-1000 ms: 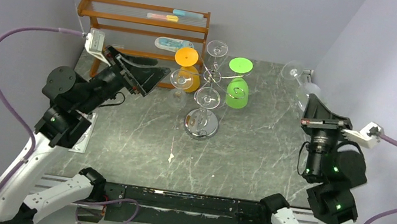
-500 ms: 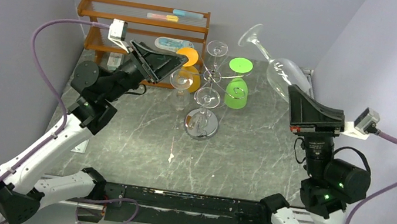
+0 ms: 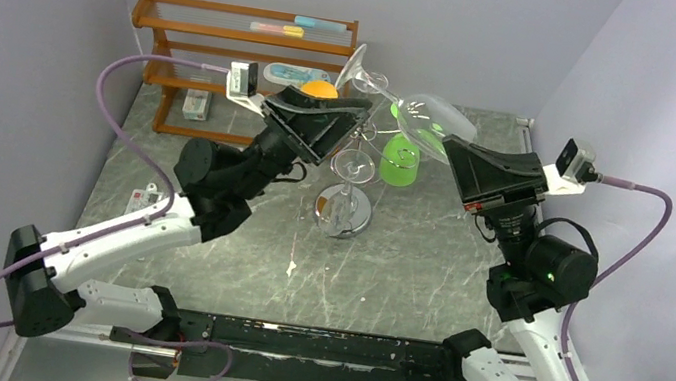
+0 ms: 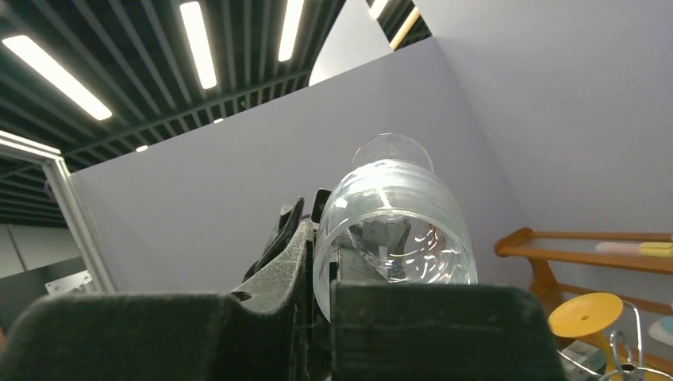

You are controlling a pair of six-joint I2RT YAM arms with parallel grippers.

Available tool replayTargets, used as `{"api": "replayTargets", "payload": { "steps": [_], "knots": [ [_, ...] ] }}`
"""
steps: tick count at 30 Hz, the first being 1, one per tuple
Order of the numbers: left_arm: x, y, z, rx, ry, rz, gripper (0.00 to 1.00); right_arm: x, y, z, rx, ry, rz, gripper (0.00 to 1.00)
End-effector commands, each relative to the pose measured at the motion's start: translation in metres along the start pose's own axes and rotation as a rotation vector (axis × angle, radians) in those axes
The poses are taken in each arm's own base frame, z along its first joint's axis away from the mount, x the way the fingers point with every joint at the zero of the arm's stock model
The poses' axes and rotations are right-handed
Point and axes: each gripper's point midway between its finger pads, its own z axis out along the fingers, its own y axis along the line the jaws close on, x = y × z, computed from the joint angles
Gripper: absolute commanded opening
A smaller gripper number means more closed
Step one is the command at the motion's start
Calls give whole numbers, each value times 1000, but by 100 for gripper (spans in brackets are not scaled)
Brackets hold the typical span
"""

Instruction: Place the wine glass upside down on the wine glass rack

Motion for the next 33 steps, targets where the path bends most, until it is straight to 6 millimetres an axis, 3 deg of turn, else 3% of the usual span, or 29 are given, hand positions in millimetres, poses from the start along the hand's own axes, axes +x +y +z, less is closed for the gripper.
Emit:
{"api": "replayTargets", "payload": {
  "steps": [1, 9, 13, 25, 33],
  "knots": [
    [-29, -19, 6, 80, -263, 83, 88, -17, 32, -3, -114, -57, -4, 0],
    [-32, -27, 12, 86, -435, 20, 75, -13, 28, -5, -106, -49, 18, 0],
    [-41, -33, 14, 90, -508, 14, 66, -12, 27, -7, -97, -45, 20, 0],
    [-69, -58, 10, 166, -664, 18, 52, -7, 22, -8, -74, -25, 30, 0],
    [-78, -71, 14, 201, -697, 51, 28, -1, 20, -10, -68, 3, 39, 0]
  ]
}}
